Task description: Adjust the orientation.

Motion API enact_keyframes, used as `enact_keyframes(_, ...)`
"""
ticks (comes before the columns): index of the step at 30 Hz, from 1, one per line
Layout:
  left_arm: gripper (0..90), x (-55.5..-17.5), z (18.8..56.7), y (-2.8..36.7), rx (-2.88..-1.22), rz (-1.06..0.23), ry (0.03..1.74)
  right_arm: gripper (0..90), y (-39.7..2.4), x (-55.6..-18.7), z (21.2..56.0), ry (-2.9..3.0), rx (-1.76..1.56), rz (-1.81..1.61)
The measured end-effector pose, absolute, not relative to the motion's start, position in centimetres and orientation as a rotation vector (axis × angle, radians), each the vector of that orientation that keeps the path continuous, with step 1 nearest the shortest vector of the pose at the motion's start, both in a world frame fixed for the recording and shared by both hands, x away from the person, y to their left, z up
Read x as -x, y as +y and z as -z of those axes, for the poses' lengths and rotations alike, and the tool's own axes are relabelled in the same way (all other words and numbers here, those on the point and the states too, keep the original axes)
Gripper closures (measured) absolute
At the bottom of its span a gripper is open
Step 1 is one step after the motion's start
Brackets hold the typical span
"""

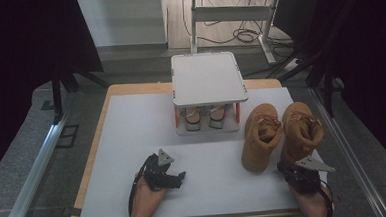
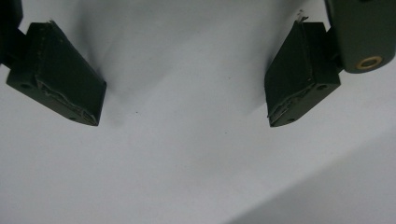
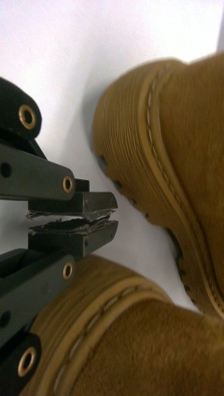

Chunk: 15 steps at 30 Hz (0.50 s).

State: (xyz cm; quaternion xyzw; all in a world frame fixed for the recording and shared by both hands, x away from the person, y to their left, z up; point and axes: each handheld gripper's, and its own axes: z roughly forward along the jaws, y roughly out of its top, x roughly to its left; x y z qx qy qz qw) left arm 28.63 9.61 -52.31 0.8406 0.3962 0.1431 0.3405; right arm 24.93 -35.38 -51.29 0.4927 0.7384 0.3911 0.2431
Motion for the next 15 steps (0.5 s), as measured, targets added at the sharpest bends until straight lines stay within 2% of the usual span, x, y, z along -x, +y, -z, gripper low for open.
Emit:
enact_keyframes(6, 12.5, -28.6, 52.3, 9.6, -2.185, -0.373, 1.03, 89.4, -35.2, -26.0, 51.3, 2.0, -1.358, -1.042)
enact_keyframes(15, 12.5, -28.6, 52.3, 9.6, -2.184, -0.374, 1.031, 90.0, -35.2, -26.4, 51.4, 1.974, -1.367, -1.008)
